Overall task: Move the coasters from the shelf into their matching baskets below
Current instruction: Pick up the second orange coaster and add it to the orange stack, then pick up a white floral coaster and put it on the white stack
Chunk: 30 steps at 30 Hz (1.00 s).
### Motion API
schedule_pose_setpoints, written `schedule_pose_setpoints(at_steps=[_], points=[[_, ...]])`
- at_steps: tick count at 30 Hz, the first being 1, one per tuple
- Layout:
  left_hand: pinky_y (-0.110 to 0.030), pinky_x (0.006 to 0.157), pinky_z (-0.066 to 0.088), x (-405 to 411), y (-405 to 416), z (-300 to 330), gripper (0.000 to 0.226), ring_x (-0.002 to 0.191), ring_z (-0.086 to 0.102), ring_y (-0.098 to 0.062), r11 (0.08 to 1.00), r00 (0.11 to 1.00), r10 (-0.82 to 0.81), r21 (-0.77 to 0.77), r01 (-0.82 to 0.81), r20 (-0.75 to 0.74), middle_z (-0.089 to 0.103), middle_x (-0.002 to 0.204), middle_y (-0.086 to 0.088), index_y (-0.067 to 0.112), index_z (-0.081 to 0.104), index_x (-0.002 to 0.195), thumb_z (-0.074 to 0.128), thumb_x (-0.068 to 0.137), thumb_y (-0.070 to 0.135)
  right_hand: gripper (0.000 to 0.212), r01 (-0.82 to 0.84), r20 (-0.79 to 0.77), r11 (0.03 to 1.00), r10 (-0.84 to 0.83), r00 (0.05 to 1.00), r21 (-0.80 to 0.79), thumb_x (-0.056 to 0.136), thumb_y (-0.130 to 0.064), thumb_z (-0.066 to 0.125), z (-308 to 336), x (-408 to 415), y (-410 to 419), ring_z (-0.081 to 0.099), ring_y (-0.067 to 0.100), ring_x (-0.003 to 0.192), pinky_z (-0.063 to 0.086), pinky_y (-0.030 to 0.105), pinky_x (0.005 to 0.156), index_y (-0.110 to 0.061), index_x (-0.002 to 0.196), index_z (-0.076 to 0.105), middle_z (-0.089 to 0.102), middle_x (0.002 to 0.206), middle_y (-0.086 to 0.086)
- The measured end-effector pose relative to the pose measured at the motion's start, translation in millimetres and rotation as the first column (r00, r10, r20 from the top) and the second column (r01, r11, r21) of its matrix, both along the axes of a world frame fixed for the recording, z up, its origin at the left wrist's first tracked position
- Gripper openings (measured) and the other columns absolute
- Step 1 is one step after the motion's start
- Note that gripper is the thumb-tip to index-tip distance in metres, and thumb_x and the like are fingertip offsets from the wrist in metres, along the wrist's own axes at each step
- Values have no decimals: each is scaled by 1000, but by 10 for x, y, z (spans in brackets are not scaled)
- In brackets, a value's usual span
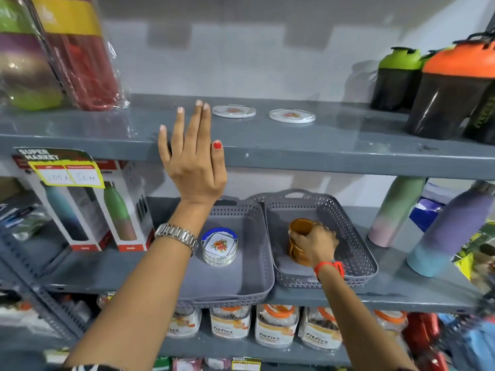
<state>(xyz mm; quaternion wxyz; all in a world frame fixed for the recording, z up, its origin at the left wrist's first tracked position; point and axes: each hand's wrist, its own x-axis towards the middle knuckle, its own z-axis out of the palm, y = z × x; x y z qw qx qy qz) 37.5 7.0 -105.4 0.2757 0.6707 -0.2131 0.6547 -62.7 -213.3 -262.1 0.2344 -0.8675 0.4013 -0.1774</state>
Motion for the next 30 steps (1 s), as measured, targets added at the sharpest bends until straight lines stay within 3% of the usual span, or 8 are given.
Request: schedule_pose_setpoints(at_steps=[4,9,15,19,23,25,27,30], points=[[-42,114,19,11,-7,6,50,133,41,-24,1000,1000,16,-10,-16,20,51,139,-4,8,47,137,28,96,28,69,25,-168,999,-21,986,22,78,-57,64,-22,100,-146,40,41,126,31,51,106,-2,120,57,55,130,21],[-38,115,16,12,-7,-7,53,133,41,-22,999,999,38,-11,-37,19,51,140,-5,7,45,139,21,98,32,76,-28,-413,999,17,910,-21,81,-68,52,-69,122,-177,28,36,138,19,60,113,-13,133,49,46,143,12],[-39,114,18,7,-5,7,53,133,41,-22,999,999,53,-2,-53,13,51,140,-5,8,45,139,21,98,32,70,-65,-484,996,30,875,-57,87,-67,38,-101,105,-135,25,35,139,9,68,111,-14,129,53,43,145,11],[-39,115,18,-8,5,1,54,135,39,-21,998,998,59,11,-59,-25,48,142,-5,7,43,140,21,98,33,57,15,-127,984,-39,991,-179,91,-50,48,47,-57,22,38,38,127,31,53,105,-8,129,49,48,136,19],[-41,115,18,-38,11,27,56,136,38,-21,998,997,53,21,-52,-62,47,143,-7,6,40,142,18,100,34,46,106,275,958,-29,961,-267,89,-42,52,253,-293,243,48,37,110,38,47,92,-5,116,57,61,119,18],[-41,115,18,-47,16,24,54,136,37,-22,999,997,40,31,-38,-63,46,144,-8,5,39,142,21,99,32,43,168,534,936,26,845,-310,86,-41,49,413,-410,381,52,35,95,39,42,81,-5,103,62,66,102,16],[-43,114,19,-62,34,16,53,136,37,-24,999,997,23,43,-20,-70,44,145,-10,4,39,142,22,100,32,28,217,768,909,151,623,-355,84,-34,54,685,-533,522,53,31,80,37,39,75,-7,91,63,66,88,9],[-44,114,18,-95,49,31,54,137,36,-25,998,995,8,58,-2,-102,42,146,-10,5,36,143,19,102,34,15,268,875,862,325,359,-431,83,-21,62,1273,-675,694,51,27,71,34,32,75,-6,84,64,63,78,8]])
